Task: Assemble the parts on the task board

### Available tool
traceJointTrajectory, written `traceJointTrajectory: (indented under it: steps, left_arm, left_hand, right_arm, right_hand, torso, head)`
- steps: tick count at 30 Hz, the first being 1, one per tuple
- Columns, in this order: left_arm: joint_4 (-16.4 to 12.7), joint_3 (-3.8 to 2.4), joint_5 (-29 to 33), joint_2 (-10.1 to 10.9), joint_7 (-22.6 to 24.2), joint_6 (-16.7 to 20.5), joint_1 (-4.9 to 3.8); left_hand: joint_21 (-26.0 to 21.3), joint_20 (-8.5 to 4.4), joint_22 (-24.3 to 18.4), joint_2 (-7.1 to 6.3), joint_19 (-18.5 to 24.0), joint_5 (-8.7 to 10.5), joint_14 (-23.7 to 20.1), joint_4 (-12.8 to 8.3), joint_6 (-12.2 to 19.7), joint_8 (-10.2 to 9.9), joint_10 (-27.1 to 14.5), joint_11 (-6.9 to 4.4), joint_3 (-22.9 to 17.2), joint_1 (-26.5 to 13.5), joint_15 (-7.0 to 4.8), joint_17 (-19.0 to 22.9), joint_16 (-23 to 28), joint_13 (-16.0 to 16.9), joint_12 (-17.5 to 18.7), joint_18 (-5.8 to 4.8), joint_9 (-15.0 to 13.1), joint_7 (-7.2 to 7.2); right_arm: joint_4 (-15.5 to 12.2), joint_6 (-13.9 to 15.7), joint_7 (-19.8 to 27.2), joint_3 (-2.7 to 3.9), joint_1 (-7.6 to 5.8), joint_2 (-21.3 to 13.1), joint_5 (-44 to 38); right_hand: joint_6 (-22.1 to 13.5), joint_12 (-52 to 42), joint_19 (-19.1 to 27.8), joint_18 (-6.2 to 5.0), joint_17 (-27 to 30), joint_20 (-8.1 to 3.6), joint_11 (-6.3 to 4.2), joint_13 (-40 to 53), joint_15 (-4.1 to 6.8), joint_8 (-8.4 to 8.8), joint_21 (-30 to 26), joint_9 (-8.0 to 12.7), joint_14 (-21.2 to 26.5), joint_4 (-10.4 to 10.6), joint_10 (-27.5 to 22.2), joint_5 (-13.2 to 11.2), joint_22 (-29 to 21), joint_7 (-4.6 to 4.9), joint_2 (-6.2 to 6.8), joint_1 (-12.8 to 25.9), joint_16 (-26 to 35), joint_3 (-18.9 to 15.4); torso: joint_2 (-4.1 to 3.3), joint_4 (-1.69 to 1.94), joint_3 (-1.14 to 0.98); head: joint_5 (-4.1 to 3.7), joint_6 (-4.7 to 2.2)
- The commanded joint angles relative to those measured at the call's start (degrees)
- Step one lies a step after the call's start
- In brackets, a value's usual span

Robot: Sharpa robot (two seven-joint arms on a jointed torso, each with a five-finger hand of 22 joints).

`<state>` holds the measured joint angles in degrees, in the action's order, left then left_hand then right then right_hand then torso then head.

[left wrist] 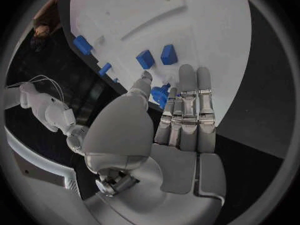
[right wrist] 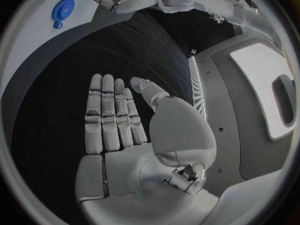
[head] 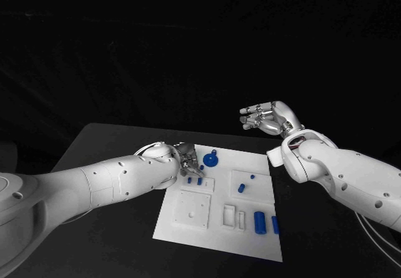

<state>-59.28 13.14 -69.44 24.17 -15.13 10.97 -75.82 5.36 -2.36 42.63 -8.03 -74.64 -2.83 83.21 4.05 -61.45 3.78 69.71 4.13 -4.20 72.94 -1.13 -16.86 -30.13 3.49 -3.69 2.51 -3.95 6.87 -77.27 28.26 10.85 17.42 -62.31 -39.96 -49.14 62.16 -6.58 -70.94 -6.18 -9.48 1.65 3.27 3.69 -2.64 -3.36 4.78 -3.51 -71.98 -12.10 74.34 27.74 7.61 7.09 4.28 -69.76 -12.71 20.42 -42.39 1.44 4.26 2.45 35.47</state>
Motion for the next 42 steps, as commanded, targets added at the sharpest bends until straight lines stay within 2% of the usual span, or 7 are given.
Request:
traceJointTrajectory:
  steps: [1,5,22,24,25,30,42]
  left_arm:
    - [0.4,-0.01,-1.3,-0.4,-0.5,1.8,0.20]
    - [1.0,0.00,-1.3,-0.9,-0.6,3.2,0.41]
    - [3.2,-0.03,-1.0,-2.6,-1.1,4.2,0.63]
    - [3.7,-0.03,-1.0,-2.9,-1.0,4.2,0.69]
    - [3.9,-0.03,-1.0,-3.1,-0.9,4.2,0.73]
    - [4.9,-0.04,-1.0,-3.8,-0.4,3.8,1.07]
    - [6.0,-0.05,-1.5,-5.1,1.5,4.2,1.91]
  left_hand:
    - [0.0,0.02,-0.1,-0.30,-0.4,0.06,-0.3,0.3,0.6,-0.1,-0.4,0.03,0.0,-0.4,0.01,-0.1,-0.2,0.0,0.2,0.06,0.0,-0.04]
    - [0.0,0.06,-0.1,0.01,-0.4,0.04,-0.3,0.2,1.3,0.0,-0.4,0.07,-0.3,-0.1,0.02,0.0,-0.4,0.0,0.2,0.15,0.0,0.10]
    - [0.6,-0.03,0.3,1.76,-0.8,-0.08,0.1,-1.5,2.0,0.1,0.4,-0.11,-1.2,0.3,-0.19,-0.1,-1.9,0.0,0.2,0.37,0.0,0.17]
    - [1.1,-0.14,0.8,2.53,-0.9,-0.18,0.0,-2.6,1.8,0.0,0.5,-0.15,-1.2,0.8,-0.28,-0.5,-3.0,0.0,0.2,0.42,0.0,0.13]
    - [1.6,-0.16,1.6,3.29,-0.6,-0.24,-0.6,-3.9,1.7,0.0,0.5,-0.16,-1.0,0.9,-0.29,-1.1,-4.4,0.0,0.2,0.47,0.0,0.12]
    - [3.6,-0.39,4.6,4.01,0.0,-0.69,-1.3,-6.7,1.3,-0.1,0.5,-0.28,-1.6,2.0,-0.48,-2.0,-8.0,-0.1,0.3,0.73,0.0,-0.07]
    - [5.3,-0.50,8.7,4.95,1.3,-0.91,-2.0,-9.3,-0.6,0.0,0.8,-0.48,-3.3,2.8,-0.68,-1.4,-10.6,-0.1,0.3,0.97,0.0,-0.53]
  right_arm:
    - [-0.2,-0.8,1.3,0.05,0.09,0.1,1.2]
    - [-0.2,-0.8,1.3,0.07,0.18,0.1,1.2]
    - [-0.3,-1.5,1.0,0.09,0.46,0.2,1.3]
    - [-0.4,-1.6,0.9,0.09,0.48,0.2,1.3]
    - [-0.4,-1.7,0.9,0.09,0.48,0.2,1.3]
    - [-0.4,-1.8,0.8,0.09,0.49,0.2,1.3]
    - [-0.4,-2.3,0.6,0.09,0.50,0.3,1.3]
  right_hand:
    - [0.0,0.2,-0.4,0.75,0.0,0.12,0.21,0.0,0.02,-0.19,0.2,-0.1,0.2,-0.1,-0.1,0.3,-0.1,0.18,-0.44,0.1,-0.4,-0.2]
    - [-0.1,0.2,-0.3,0.79,0.7,0.14,0.25,0.0,-0.01,-0.21,0.9,-0.1,0.3,-0.2,-0.2,0.4,-1.7,0.23,-0.48,0.2,-0.8,-0.3]
    - [0.0,0.3,-0.1,0.82,0.9,0.17,0.31,-0.1,-0.04,-0.18,1.1,-0.1,0.5,-0.3,-0.4,0.6,-2.3,0.20,-0.51,0.2,-0.9,-0.3]
    - [0.0,0.3,-0.1,0.83,0.9,0.18,0.31,0.0,-0.04,-0.18,1.1,0.0,0.5,-0.3,-0.4,0.6,-2.3,0.20,-0.52,0.2,-0.9,-0.3]
    - [0.0,0.3,-0.1,0.83,0.9,0.18,0.32,-0.1,-0.04,-0.18,1.1,0.0,0.5,-0.3,-0.4,0.6,-2.4,0.21,-0.52,0.2,-0.9,-0.3]
    - [0.0,0.3,-0.1,0.83,0.9,0.18,0.32,-0.1,-0.04,-0.18,1.1,0.0,0.5,-0.3,-0.4,0.6,-2.4,0.21,-0.52,0.2,-0.9,-0.3]
    - [0.0,0.3,0.1,0.86,1.0,0.20,0.35,0.0,-0.06,-0.18,1.3,-0.1,0.5,-0.3,-0.5,0.6,-2.6,0.21,-0.52,0.3,-0.9,-0.4]
  torso:
    - [0.04,0.07,0.07]
    - [0.05,0.22,0.17]
    - [0.08,0.21,0.11]
    - [0.06,0.27,0.15]
    - [0.05,0.25,0.14]
    - [0.05,0.24,0.14]
    - [0.11,0.31,0.17]
  head:
    - [-0.25,0.07]
    - [-0.48,0.09]
    - [-0.86,0.11]
    - [-0.96,0.11]
    - [-0.96,0.09]
    - [-1.10,0.23]
    - [-1.44,0.23]
